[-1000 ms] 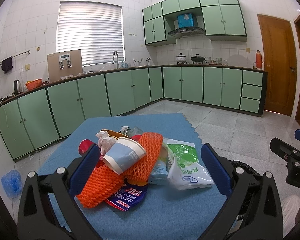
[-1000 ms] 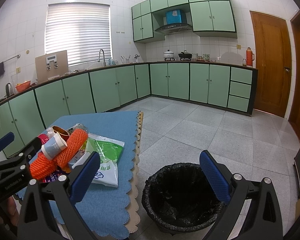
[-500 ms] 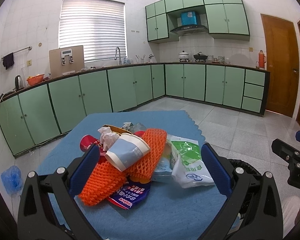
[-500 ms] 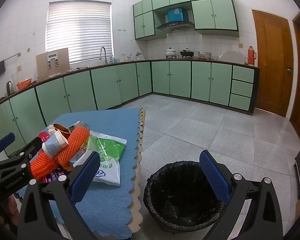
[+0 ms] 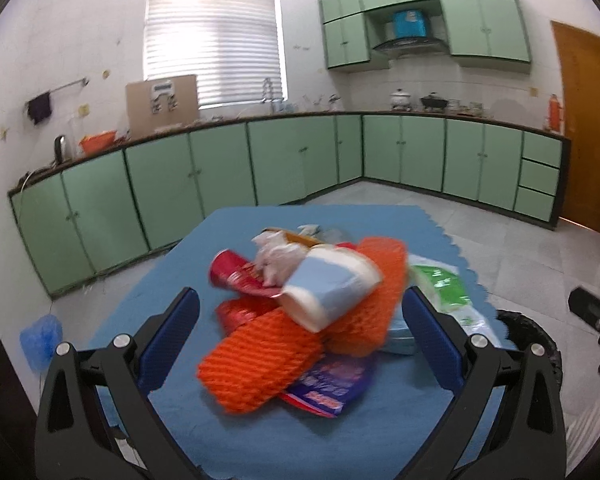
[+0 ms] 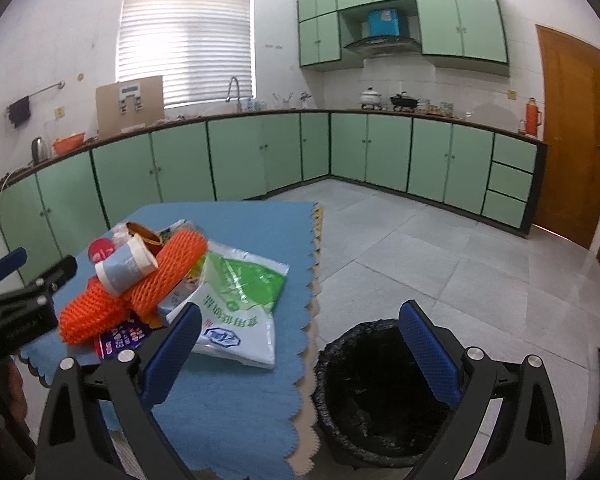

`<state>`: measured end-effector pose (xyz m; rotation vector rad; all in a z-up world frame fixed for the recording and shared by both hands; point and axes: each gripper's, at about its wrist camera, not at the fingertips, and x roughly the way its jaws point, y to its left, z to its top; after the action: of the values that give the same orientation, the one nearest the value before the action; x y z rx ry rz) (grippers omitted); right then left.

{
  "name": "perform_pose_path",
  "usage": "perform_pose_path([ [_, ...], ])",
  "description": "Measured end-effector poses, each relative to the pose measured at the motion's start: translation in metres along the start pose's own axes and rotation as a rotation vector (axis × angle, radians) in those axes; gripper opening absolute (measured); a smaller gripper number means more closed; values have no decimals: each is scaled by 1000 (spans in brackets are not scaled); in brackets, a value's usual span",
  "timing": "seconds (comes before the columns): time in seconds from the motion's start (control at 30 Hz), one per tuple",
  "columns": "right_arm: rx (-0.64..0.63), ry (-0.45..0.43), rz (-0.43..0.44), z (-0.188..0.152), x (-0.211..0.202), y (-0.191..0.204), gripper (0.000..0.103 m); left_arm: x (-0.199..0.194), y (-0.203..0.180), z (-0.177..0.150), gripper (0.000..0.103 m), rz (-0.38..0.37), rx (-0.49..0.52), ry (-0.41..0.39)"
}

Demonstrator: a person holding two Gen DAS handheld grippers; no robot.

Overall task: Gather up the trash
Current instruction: 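Grasp the green-white plastic bag with the right gripper while the left gripper grasps the paper cup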

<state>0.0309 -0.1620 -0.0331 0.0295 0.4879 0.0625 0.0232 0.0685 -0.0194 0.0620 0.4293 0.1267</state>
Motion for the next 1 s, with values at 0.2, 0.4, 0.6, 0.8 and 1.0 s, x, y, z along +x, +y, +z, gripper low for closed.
perform_pose_path([
  [0.2,-38,62,54,-16,36,29,93,14,14,-8,98,41,-9,18],
  [0.4,-45,69,107,-21,55,54,93,27,21,-14,98,55,2,46],
  [0.6,-18,64,98,-14,70,65,89,45,32,-18,98,76,7,60],
  [0.8,-27,90,106,-13,86,80,84,61,54,-17,98,110,-17,65],
  [1.0,-45,147,91,-19,106,92,65,68,74,-19,98,128,-43,74],
])
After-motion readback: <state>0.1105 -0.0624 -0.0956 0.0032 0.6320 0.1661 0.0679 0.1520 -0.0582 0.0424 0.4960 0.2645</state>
